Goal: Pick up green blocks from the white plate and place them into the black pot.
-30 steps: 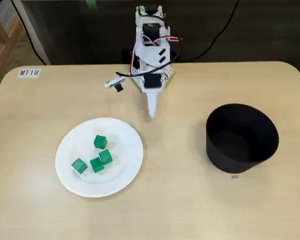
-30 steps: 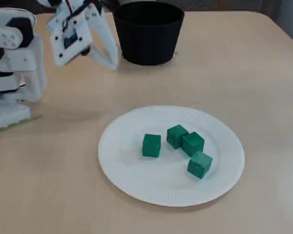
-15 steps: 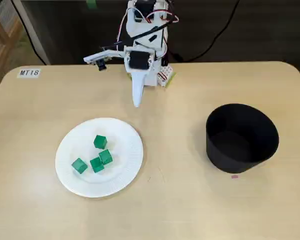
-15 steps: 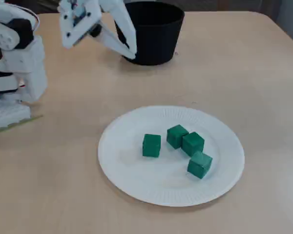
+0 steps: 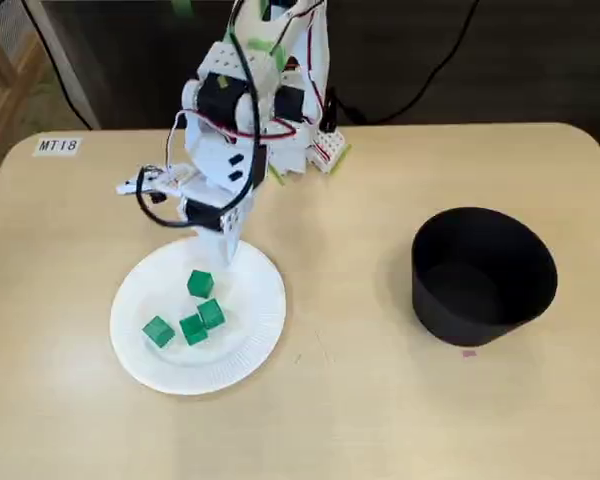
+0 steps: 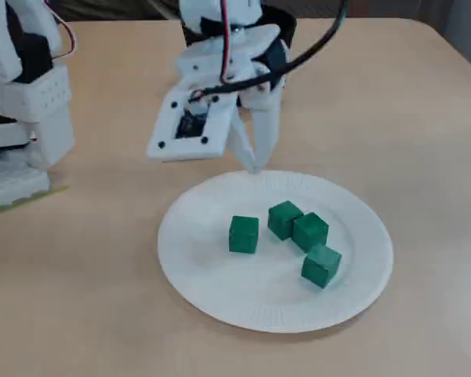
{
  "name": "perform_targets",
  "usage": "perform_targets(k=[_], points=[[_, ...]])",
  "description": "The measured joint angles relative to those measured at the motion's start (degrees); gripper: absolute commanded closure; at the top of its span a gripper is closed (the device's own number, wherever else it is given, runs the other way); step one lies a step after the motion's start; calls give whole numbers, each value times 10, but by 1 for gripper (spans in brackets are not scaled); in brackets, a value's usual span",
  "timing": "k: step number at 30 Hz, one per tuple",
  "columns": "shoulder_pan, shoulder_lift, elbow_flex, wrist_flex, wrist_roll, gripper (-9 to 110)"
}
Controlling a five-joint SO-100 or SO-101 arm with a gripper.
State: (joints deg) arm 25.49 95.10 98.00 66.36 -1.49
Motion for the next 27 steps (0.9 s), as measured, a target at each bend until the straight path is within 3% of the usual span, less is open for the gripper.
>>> perform_targets(k=[5, 12, 27], points=[[37, -111, -144, 91, -2, 86], [52, -158, -207, 125, 4, 75], [60, -312, -355, 153, 23, 76]])
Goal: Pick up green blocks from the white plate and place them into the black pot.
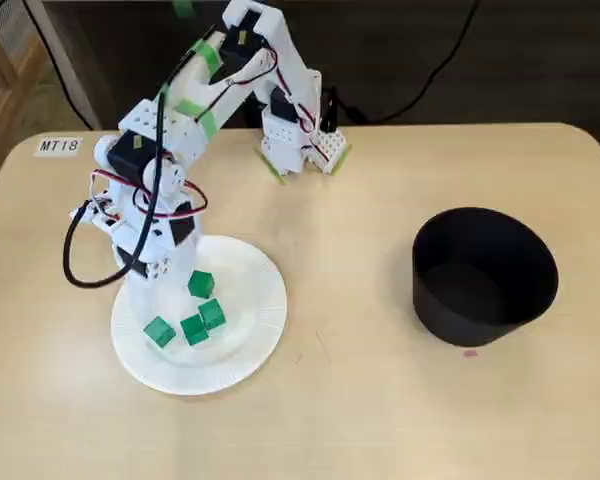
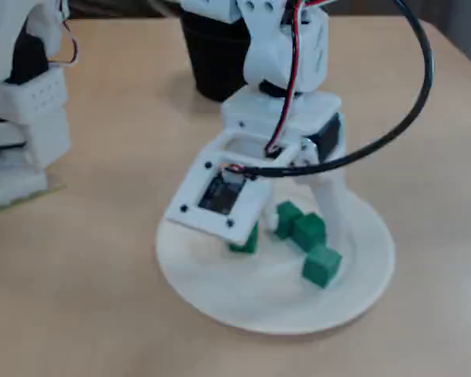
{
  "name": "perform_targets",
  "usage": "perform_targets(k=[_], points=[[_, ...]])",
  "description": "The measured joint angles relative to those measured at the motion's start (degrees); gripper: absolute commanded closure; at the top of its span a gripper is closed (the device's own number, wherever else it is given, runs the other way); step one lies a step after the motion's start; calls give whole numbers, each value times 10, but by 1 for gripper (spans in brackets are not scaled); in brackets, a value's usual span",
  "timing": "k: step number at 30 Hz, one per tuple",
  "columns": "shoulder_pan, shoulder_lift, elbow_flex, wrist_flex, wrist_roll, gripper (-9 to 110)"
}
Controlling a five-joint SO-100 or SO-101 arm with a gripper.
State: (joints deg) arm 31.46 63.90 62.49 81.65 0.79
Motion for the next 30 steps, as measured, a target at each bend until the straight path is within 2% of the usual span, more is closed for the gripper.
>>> perform_targets(k=[14, 20, 25, 30], points=[[-2, -124, -133, -7, 11, 81], [-5, -141, -143, -8, 24, 88], [-7, -152, -144, -14, 36, 104], [-11, -162, -160, -22, 40, 104]])
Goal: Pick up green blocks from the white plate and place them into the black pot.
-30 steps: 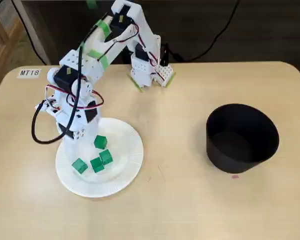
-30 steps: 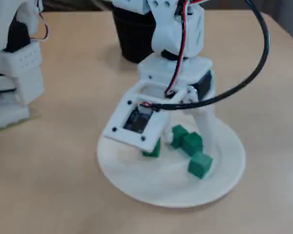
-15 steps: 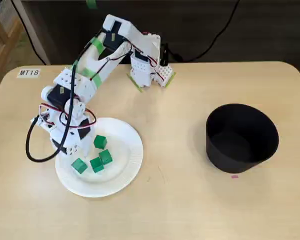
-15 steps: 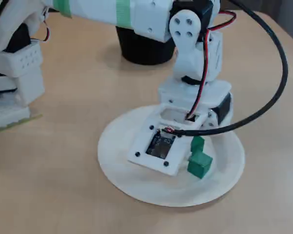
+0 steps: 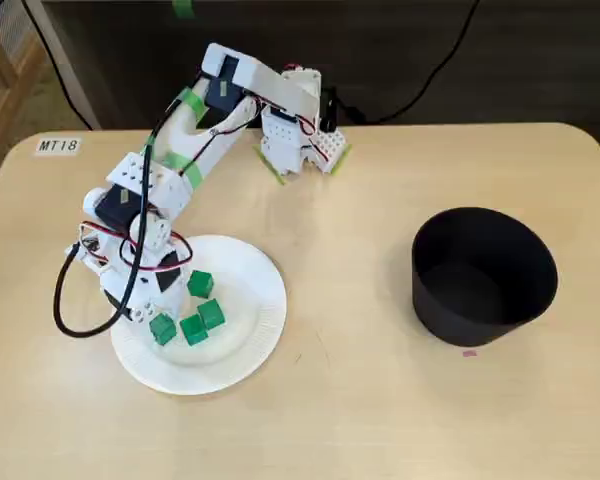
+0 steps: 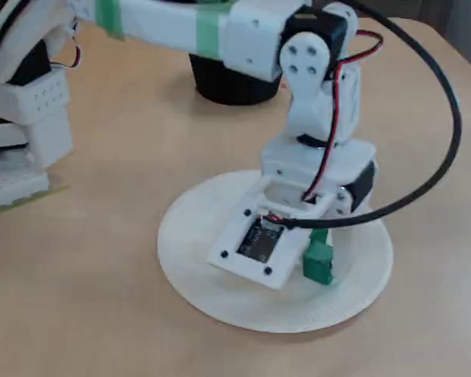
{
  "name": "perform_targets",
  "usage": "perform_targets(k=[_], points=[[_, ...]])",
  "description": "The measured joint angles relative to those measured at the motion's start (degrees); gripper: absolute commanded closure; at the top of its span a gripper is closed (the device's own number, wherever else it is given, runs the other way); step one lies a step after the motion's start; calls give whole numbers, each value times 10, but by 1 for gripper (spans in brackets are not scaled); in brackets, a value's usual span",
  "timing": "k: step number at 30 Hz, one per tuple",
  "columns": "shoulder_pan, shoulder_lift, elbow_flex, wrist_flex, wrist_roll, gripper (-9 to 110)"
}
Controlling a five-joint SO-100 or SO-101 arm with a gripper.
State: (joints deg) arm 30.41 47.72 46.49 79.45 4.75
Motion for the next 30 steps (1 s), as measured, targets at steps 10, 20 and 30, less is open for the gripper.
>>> perform_targets(k=[10, 20, 30], points=[[-8, 1, -260, 131, -61, 104], [-227, 276, -109, 153, -123, 104], [-501, 634, 457, -195, -52, 104]])
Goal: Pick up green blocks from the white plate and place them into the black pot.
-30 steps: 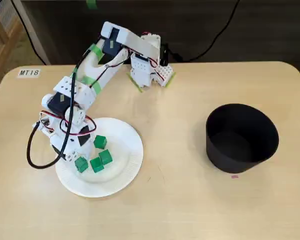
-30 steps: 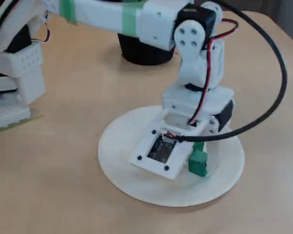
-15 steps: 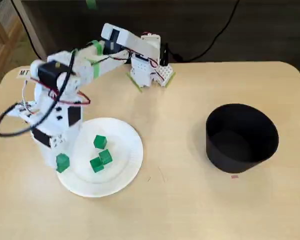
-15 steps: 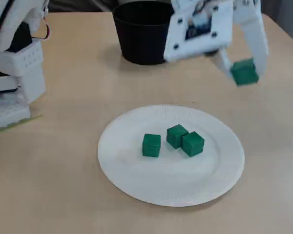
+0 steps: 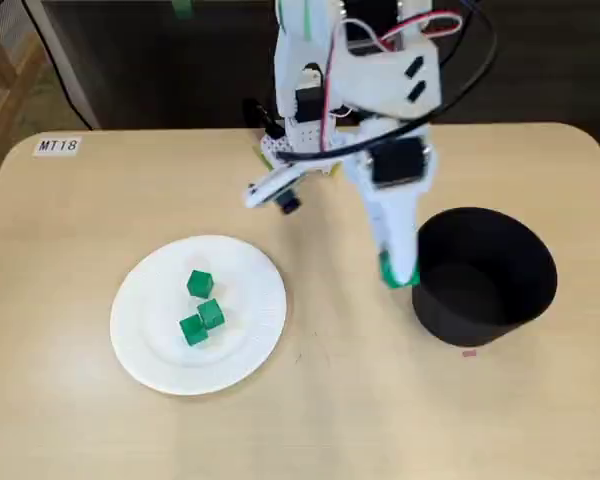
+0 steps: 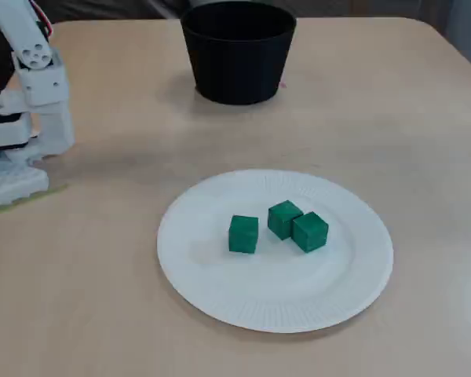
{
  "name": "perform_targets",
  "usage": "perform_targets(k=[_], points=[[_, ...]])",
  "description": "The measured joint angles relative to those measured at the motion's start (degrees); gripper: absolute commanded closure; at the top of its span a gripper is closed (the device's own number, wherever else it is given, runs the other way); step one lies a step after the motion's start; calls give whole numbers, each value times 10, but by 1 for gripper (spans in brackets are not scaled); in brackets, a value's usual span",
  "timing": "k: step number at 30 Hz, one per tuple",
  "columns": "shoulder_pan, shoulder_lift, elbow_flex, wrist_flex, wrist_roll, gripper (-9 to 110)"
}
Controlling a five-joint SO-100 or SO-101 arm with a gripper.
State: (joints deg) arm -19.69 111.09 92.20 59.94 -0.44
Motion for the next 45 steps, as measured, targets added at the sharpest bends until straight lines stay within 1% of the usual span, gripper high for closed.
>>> perform_targets(k=[2, 4, 8, 12, 13, 15, 16, 18, 21, 23, 25, 26, 28, 32, 35, 41, 43, 45], points=[[-33, 17, 89, -54, 3, 104], [-71, 17, 134, -87, 4, 104], [-141, 11, 182, -155, 6, 104], [-168, -9, 192, -177, 6, 104], [-169, -11, 197, -181, 7, 97], [-177, -11, 205, -185, 11, 79], [-180, -11, 211, -185, 11, 73], [-185, -12, 224, -185, 11, 68], [-185, -5, 233, -185, 7, 67], [-185, 0, 234, -185, 5, 67], [-183, 10, 234, -185, 5, 73], [-178, 14, 234, -185, 4, 80], [-170, 25, 234, -178, 3, 103], [-125, 54, 224, -120, -2, 104], [-54, 64, 192, -47, -14, 104], [156, 64, 157, 103, -65, 104], [235, 62, 157, 126, -87, 104], [298, 65, 168, 118, -98, 104]])
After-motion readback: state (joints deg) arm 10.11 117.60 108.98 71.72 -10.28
